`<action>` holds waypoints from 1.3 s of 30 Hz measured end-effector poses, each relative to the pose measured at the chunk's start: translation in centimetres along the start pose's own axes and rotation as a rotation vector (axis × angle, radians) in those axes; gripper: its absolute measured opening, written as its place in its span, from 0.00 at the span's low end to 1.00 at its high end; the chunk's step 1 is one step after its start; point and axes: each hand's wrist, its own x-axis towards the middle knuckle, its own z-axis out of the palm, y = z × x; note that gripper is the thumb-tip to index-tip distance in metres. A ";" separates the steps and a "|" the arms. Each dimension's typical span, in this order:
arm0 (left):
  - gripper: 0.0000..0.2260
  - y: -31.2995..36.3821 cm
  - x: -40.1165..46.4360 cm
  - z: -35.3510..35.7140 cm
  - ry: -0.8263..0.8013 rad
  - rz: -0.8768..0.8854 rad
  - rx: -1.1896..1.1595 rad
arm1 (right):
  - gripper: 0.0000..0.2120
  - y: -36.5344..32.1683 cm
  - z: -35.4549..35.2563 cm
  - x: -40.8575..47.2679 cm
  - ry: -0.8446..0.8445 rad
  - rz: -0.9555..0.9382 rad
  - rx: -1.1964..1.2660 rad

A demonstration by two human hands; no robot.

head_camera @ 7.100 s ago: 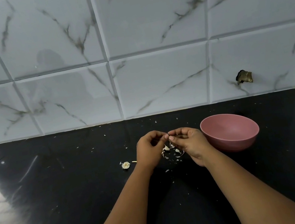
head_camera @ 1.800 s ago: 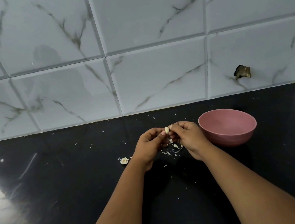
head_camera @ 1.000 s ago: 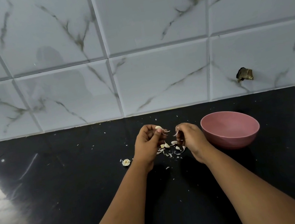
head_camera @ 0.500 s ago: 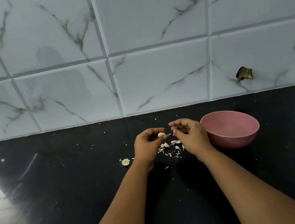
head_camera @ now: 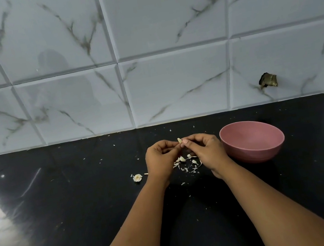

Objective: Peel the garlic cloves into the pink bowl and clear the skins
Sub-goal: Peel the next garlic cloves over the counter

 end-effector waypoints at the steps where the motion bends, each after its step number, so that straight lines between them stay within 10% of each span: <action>1: 0.03 0.0 0.0 0.0 0.001 0.012 0.020 | 0.07 0.0 0.0 0.0 0.004 0.014 0.020; 18: 0.04 0.2 -0.2 0.0 -0.024 0.122 0.298 | 0.07 -0.1 -0.2 -0.3 0.007 -0.026 -0.094; 39: 0.05 -0.4 0.2 0.1 -0.058 0.036 -0.021 | 0.07 -0.1 -0.2 -0.1 -0.060 0.147 0.306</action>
